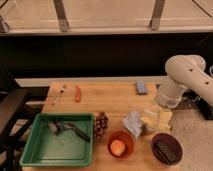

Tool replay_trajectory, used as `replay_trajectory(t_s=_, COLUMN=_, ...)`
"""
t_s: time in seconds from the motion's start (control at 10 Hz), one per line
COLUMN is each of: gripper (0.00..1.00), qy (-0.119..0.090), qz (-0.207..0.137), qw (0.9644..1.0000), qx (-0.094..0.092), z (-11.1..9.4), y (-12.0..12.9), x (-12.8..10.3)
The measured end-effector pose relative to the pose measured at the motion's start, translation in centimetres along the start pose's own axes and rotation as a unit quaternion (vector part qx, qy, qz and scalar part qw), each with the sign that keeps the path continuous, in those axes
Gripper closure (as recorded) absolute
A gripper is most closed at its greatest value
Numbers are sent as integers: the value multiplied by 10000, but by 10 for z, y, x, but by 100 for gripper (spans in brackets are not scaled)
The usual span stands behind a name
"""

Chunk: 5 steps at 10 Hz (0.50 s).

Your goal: Place towel in tray

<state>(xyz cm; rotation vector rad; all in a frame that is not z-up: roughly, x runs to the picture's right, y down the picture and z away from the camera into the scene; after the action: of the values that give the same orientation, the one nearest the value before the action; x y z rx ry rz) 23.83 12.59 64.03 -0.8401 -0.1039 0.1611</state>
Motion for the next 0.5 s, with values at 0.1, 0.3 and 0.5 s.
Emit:
replay_trajectory(t_s=0.1, gripper=20, qy=1, qz=-2, qw=10000, qx=-1, z=0, y=0, x=0)
replay_trajectory(t_s=0.3, gripper=20, qy=59, qz=-25, qw=10000, qx=17, z=0, y=0, x=0)
replay_trajectory(t_s=0.5, gripper=20, qy=387, qz=-417, qw=9984, qx=5, z=9, y=-4, x=-13)
